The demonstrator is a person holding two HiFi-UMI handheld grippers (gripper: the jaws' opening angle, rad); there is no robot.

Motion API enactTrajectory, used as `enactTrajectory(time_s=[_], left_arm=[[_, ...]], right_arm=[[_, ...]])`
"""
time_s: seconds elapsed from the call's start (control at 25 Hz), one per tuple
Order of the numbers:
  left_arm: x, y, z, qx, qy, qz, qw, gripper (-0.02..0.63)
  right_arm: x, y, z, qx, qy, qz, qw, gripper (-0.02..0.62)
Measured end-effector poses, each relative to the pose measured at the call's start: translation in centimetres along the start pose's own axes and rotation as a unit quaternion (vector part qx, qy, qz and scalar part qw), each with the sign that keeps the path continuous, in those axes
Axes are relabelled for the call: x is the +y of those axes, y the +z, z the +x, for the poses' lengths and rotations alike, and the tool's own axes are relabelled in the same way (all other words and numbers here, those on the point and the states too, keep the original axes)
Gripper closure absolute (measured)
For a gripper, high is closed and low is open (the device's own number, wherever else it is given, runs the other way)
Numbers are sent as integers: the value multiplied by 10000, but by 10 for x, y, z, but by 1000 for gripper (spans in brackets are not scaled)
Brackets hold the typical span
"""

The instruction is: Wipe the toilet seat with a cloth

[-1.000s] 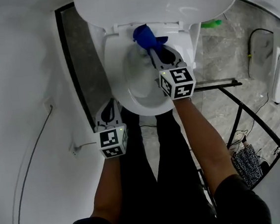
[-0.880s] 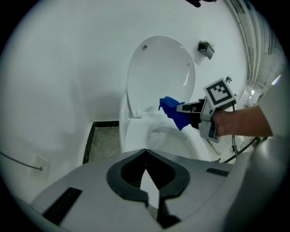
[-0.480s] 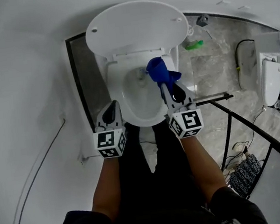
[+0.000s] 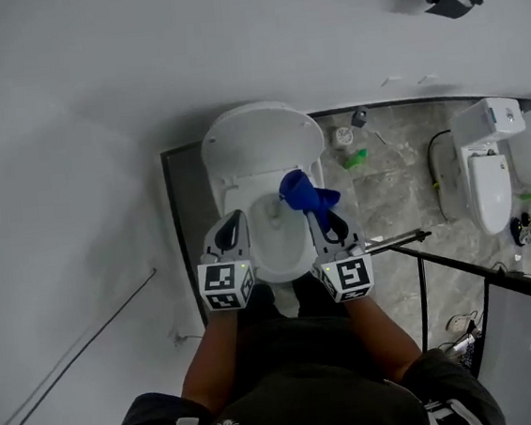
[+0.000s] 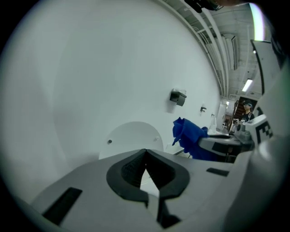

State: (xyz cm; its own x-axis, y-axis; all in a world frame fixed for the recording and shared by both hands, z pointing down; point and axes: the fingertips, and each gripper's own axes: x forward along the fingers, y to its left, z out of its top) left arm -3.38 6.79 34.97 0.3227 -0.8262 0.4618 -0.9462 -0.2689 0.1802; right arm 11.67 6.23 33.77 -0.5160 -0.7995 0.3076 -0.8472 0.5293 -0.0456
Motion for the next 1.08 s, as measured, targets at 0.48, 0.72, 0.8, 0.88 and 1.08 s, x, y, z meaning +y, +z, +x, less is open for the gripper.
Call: enactTrajectory(time_s=[0.48,0.72,0.8,0.88,1.08], left_arm=[[-27,77,-35,-514,-147,548,9971,597],[-27,94,-50,-767,-150,720,9943,597],[-26,96,-53,-774,-121,712,9944,597],[-28,94,-54,-731,-138,677,9949,597],[-31,90,-52,-682,-253,638,9953,597]], right_arm=[[19,84,-18,-460,327,-634,9964,528],[26,104,-24,-627,281,-781,9946,528],[28,108,-25,-654,273,-782,9944,528],[30,110,-24,-671,299,-826,9939,528],[37,117,-13,-745,347,-1040,9912,528]])
